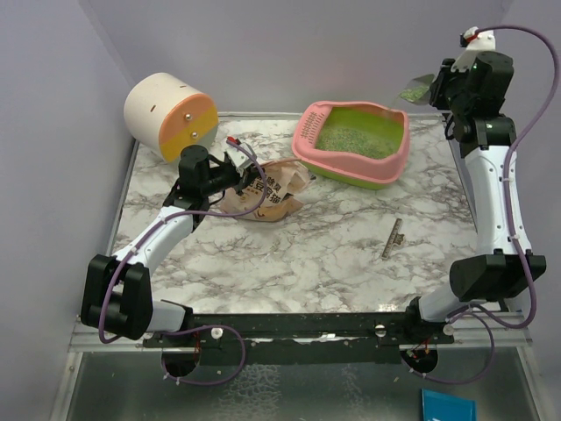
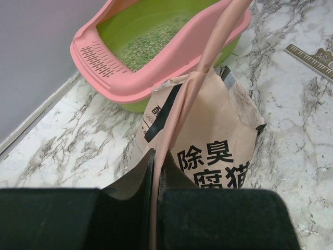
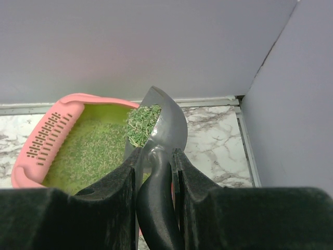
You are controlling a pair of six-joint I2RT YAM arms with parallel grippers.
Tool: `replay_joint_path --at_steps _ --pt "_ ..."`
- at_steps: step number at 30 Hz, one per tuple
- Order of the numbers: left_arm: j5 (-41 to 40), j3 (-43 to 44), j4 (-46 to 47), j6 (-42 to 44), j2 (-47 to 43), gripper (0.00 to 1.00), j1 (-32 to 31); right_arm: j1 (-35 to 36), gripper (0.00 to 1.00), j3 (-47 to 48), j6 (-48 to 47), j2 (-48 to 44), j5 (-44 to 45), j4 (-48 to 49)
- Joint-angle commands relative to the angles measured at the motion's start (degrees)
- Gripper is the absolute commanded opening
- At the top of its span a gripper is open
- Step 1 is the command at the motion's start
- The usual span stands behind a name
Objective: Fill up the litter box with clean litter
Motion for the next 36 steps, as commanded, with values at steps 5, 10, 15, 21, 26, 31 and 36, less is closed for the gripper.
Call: replay_joint_path --at_steps 5,10,15,21,26,31,36 --pt "3.01 0.72 3.43 -0.64 -0.88 0.0 -1.09 4.73 0.01 3.01 -4.13 2.72 4.33 -1.77" --pt "3.17 0.71 3.43 -0.65 -1.01 0.0 -1.11 7.0 0.01 4.22 -5.57 3.81 4.64 -2.25" --pt "3.22 0.73 3.43 -0.64 -1.01 0.0 -1.09 9.68 0.01 6.0 -7.77 5.54 5.93 -3.51" --pt "3.21 0.71 3.43 -0.58 -0.93 0.0 -1.1 12.07 0.01 5.65 -10.2 6.15 8.24 -3.37" --pt "3.46 0.81 3.43 -0.74 -0.89 0.0 -1.09 13.93 0.01 5.14 -12.76 6.69 12.0 -2.84" --pt "3.45 0.85 3.43 -0.73 -0.81 0.0 -1.16 16.46 0.01 5.14 -15.01 7.77 15.61 -2.94" --pt "3.45 0.9 3.43 -0.82 -0.78 0.0 -1.11 18.55 0.01 4.71 -15.74 7.41 16.83 -2.61"
